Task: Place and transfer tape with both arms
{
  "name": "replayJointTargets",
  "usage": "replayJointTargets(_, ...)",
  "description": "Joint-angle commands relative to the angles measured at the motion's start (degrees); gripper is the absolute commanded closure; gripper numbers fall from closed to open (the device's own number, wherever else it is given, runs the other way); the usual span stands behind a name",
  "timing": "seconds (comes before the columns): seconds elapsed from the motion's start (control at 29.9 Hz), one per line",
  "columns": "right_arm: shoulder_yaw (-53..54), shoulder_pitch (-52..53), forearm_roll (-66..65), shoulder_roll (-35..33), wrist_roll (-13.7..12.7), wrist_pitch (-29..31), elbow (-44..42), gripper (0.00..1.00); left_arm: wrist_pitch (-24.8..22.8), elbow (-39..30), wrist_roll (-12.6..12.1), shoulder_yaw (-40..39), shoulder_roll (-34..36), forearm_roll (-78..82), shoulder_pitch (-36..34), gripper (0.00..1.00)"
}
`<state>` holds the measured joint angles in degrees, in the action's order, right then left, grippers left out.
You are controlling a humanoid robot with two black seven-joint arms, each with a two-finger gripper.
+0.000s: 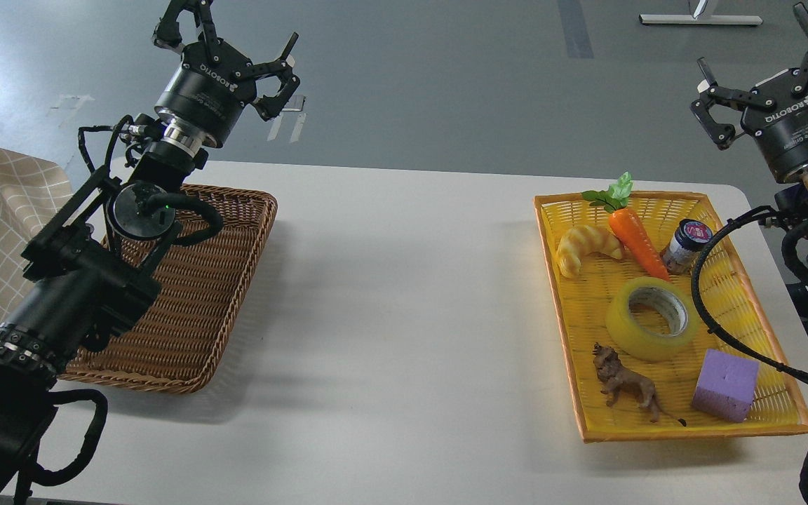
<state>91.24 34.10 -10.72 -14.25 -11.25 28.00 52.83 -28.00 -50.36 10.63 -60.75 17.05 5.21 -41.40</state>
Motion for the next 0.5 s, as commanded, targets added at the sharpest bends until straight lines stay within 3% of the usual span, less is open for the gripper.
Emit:
replayJointTargets(0.0,-0.01,-0.26,0.00,0.18,0.00,0.00,0.00,0.00,0.00,0.00,0.00,0.11,0.00,0.06,0.00,0.02)
replayJointTargets(0.47,-0.01,-0.35,0.00,0.27,0.00,0.00,0.00,0.00,0.00,0.09,-0.08,0.28,0.00,0.06,0.00,0.02)
